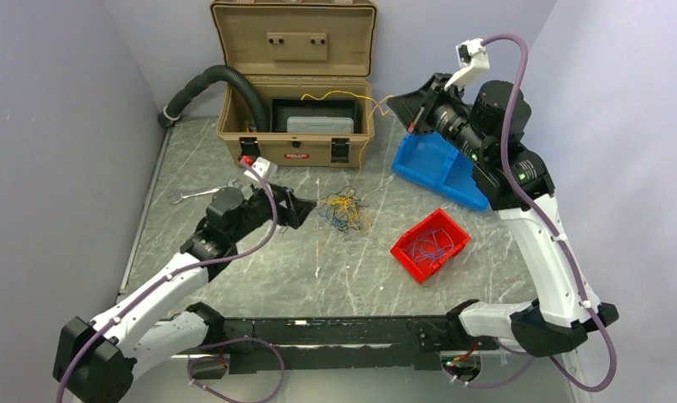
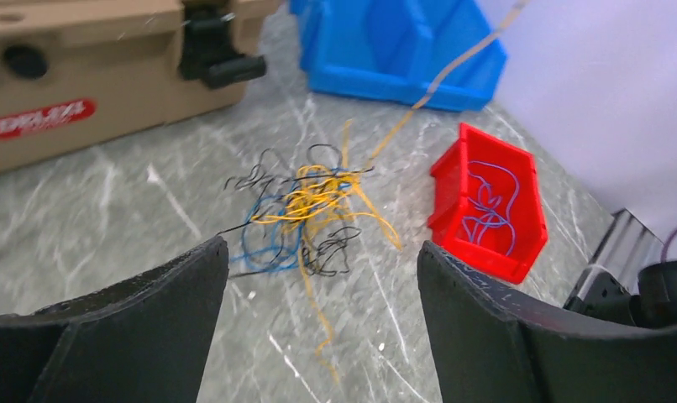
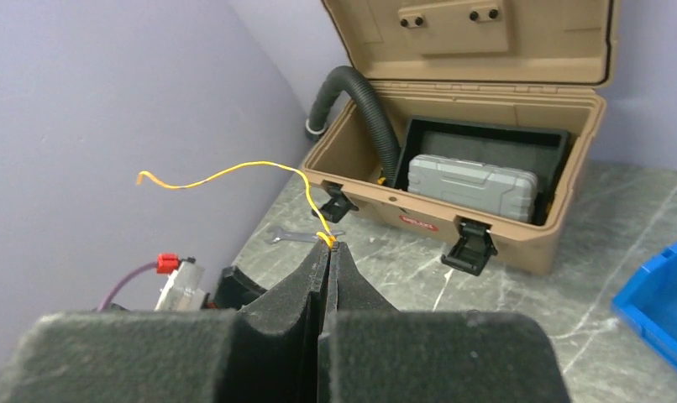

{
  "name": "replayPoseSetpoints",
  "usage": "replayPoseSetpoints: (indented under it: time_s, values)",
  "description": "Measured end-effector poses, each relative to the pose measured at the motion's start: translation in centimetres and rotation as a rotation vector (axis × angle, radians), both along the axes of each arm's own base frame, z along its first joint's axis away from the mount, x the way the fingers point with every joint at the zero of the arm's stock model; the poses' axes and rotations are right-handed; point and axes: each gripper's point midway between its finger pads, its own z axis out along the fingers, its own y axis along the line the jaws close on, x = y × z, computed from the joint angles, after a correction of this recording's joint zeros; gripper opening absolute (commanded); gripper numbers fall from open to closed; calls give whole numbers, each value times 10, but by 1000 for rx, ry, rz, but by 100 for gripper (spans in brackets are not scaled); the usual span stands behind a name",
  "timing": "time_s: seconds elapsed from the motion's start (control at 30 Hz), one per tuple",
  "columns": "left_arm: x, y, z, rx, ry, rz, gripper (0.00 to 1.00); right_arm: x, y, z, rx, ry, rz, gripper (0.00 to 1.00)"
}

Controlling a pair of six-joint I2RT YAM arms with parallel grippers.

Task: Untangle the cables
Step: Untie the cable.

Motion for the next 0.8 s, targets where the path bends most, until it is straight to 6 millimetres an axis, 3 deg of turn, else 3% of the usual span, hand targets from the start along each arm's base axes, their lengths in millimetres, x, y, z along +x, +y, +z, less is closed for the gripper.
replayPoseSetpoints:
  time_s: [0.03,0.07,0.23,0.5,0.6,0.7,0.8]
  values:
    - [-1,-5,3,-7,-36,-31,96,0,2,2,5,0,8,0]
    - [-2,-11,6,-15,-66,-60,99,1,4,4,10,0,16,0]
    - [4,-44,13,-34,-166,-196,99,8,15,5,25,20,46,0]
    - [32,-93,-8,-14,-153,-288,80,9,19,18,58,17,60,0]
    - [42,-104,-32,-15,-110,-290,59,7,16,37,76,-18,52,0]
    - [51,-111,-75,-9,22,-267,41,3,7,70,106,-83,17,0]
    - [52,-111,-112,5,157,-237,37,-4,-13,114,144,-177,-65,0]
